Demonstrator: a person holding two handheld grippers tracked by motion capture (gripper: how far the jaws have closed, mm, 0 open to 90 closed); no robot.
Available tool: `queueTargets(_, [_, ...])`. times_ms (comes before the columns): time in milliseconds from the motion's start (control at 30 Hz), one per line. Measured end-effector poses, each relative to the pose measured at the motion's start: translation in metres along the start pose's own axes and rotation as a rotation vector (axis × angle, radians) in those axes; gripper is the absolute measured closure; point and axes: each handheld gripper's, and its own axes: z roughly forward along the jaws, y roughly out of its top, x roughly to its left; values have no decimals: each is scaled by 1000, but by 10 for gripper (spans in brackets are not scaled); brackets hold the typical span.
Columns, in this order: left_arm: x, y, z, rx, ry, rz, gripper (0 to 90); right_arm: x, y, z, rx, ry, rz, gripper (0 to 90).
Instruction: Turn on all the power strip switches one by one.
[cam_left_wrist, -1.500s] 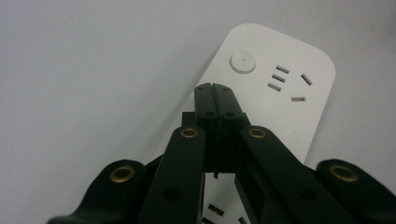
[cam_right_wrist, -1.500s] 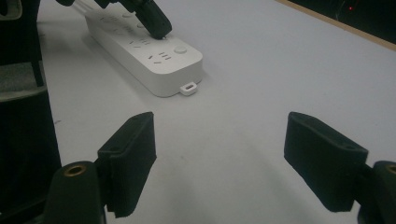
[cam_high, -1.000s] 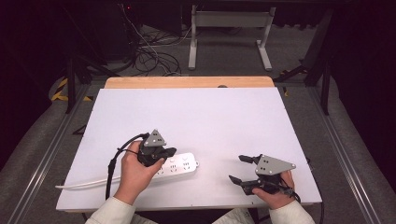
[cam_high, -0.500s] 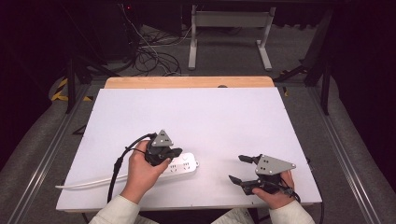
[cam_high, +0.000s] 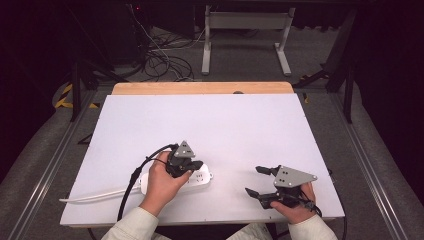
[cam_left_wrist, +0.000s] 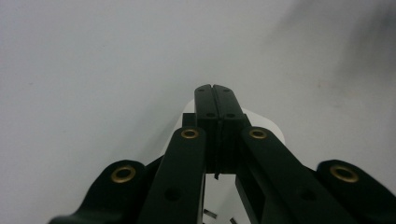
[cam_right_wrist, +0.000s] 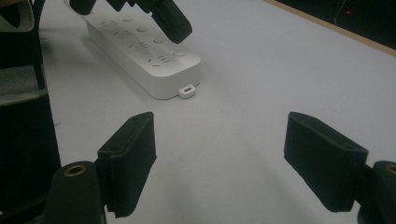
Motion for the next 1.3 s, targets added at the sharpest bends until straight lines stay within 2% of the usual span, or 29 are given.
queueTargets(267, [2, -4, 6, 31, 7, -12, 900, 0, 0, 0, 0, 1, -2, 257])
queueTargets(833, [5, -6, 8, 30, -2, -14, 900, 1, 0, 0, 2, 2, -5, 257])
queueTargets(1000, [8, -7, 8, 31, -21, -34, 900, 1, 0, 0, 3, 3, -4, 257])
queueTargets(1300, [6, -7, 9, 42, -11, -36, 900, 1, 0, 0, 5, 5, -8, 257])
